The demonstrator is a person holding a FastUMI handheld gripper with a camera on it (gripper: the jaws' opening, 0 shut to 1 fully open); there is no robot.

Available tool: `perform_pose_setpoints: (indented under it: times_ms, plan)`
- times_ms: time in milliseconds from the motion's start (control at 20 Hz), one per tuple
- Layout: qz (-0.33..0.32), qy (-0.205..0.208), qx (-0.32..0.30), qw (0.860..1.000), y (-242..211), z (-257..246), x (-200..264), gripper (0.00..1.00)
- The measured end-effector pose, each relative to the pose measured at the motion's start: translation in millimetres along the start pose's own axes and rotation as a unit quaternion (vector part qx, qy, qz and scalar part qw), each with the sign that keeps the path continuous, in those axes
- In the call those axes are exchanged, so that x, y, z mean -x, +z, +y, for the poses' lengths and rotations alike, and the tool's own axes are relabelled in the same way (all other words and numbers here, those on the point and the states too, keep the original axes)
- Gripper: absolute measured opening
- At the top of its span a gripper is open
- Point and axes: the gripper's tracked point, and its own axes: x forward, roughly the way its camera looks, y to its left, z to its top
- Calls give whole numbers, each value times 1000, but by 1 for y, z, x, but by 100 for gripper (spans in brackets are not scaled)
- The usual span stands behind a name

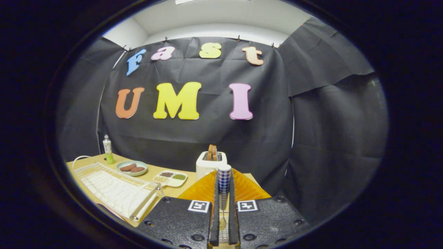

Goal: Take the plate from the dish rack, then take the spoon from the basket and place it into the plate.

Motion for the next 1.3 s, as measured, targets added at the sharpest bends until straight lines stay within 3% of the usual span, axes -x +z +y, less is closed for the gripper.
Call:
perform_pose_setpoints:
  times_ms: [300,850,1300]
  plan:
    - [-29,29,-5,999,26,56,55,16]
    - [16,93,-45,995,-34,175,149,16]
    - [36,122,-59,990,-88,273,174,16]
